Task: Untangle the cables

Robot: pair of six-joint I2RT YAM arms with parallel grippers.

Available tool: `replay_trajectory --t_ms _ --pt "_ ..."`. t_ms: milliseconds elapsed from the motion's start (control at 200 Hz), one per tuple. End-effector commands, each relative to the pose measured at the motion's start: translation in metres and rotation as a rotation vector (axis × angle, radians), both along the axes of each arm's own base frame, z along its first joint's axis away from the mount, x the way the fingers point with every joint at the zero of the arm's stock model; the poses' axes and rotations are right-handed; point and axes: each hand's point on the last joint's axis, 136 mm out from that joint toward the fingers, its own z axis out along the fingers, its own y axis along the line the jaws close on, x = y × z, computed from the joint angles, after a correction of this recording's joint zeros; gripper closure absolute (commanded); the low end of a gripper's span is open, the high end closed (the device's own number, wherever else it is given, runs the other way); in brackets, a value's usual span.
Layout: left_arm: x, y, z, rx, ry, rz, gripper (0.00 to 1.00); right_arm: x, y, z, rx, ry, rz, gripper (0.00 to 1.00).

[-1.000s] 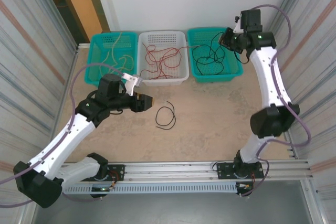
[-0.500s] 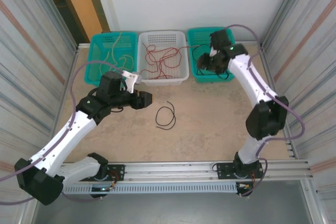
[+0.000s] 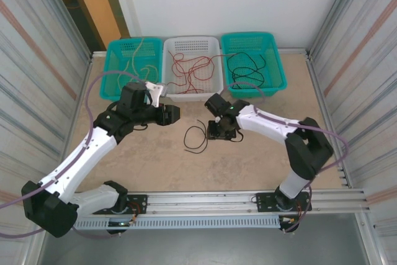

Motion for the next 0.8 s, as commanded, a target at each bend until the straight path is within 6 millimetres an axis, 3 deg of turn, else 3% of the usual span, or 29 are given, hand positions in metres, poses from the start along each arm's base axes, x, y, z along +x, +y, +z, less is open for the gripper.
replay_trajectory --t_ms 0,105,276,461,591,797 --pt "0.001 0.004 0.013 -0.029 -0.036 0.021 0.49 0.002 0.028 -0.007 0.054 0.024 -0.027 0.64" --pt "0.0 0.008 0.013 -0.032 -0.038 0.032 0.49 0.001 0.038 -0.018 0.036 0.04 -0.01 0.64" --pt "-0.001 0.012 0.016 -0.039 -0.051 0.04 0.49 -0.004 0.038 -0.043 -0.005 0.102 -0.046 0.69" --pt "0.001 0.013 0.024 -0.054 -0.071 0.04 0.49 -0.002 0.033 -0.044 -0.025 0.083 -0.057 0.87" --pt "0.005 0.01 0.026 -0.068 -0.072 0.044 0.49 0.004 0.032 -0.02 -0.022 0.015 -0.033 1.0" --pt "0.008 0.004 0.035 -0.121 -0.081 0.038 0.43 0.009 0.034 0.066 0.008 -0.214 0.05 1.0"
